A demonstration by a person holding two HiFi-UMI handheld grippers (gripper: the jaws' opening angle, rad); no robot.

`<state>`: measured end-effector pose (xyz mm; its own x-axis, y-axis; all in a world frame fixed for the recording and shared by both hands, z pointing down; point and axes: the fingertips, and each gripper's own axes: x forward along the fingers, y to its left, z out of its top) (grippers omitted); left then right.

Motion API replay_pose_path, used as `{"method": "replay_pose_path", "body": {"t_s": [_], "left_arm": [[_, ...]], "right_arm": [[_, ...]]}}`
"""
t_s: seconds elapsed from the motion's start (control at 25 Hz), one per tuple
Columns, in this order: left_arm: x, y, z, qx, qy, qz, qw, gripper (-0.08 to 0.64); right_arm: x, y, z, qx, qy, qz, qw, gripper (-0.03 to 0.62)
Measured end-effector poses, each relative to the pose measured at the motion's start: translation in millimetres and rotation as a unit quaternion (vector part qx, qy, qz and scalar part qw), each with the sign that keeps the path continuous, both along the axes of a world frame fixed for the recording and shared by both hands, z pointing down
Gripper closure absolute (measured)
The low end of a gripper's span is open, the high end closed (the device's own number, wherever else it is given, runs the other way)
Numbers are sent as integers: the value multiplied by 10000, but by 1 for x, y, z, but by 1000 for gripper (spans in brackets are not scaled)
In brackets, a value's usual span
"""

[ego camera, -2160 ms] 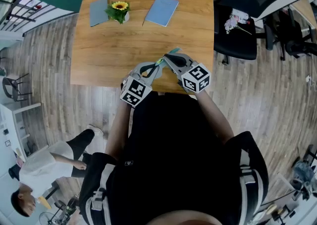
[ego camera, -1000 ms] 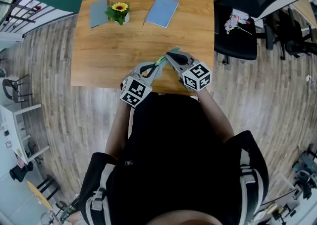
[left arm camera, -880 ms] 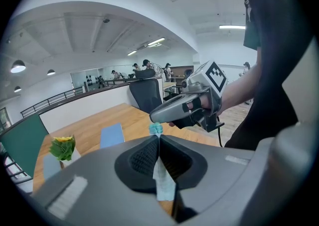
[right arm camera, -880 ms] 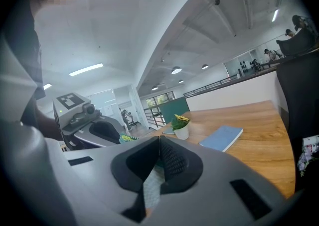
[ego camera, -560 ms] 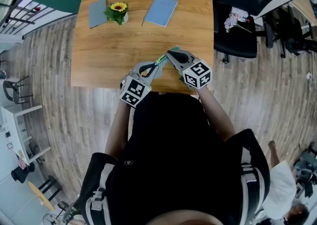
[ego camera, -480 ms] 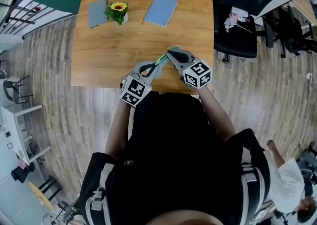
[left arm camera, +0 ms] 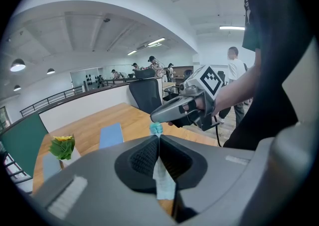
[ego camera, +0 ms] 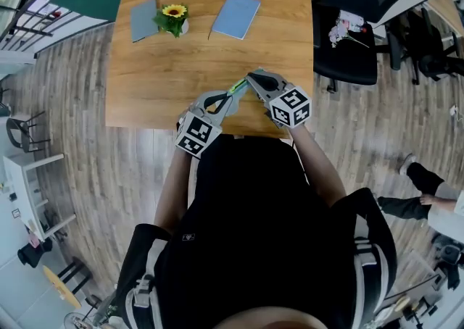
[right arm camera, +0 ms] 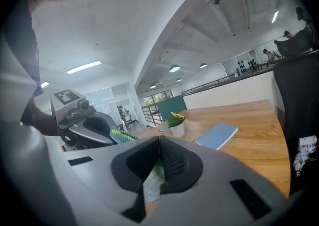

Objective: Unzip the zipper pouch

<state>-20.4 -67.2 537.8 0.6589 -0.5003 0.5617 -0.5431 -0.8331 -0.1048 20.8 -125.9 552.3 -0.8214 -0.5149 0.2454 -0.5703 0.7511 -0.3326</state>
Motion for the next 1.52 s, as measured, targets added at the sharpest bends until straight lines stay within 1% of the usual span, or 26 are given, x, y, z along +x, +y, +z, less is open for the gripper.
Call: {"method": "replay_pose_path", "body": {"t_s": [0.2,1.12,1.36,1.52], "left_arm": [[3,3,2,25,-57,40,10000,552],[3,1,-4,50,64,-2,10000,552],[3,1,-3,44,66,-5,10000,552],[2,0,-6,50,125,-28,9999,552]], "right_arm": [[4,0,6,-9,55,34,10000,585],[23,-14,12,5,167,257,9995,585],[25,-17,13,-25,132,292,9995,584],[29,-23,13,-54,95,396,9992,584]]}}
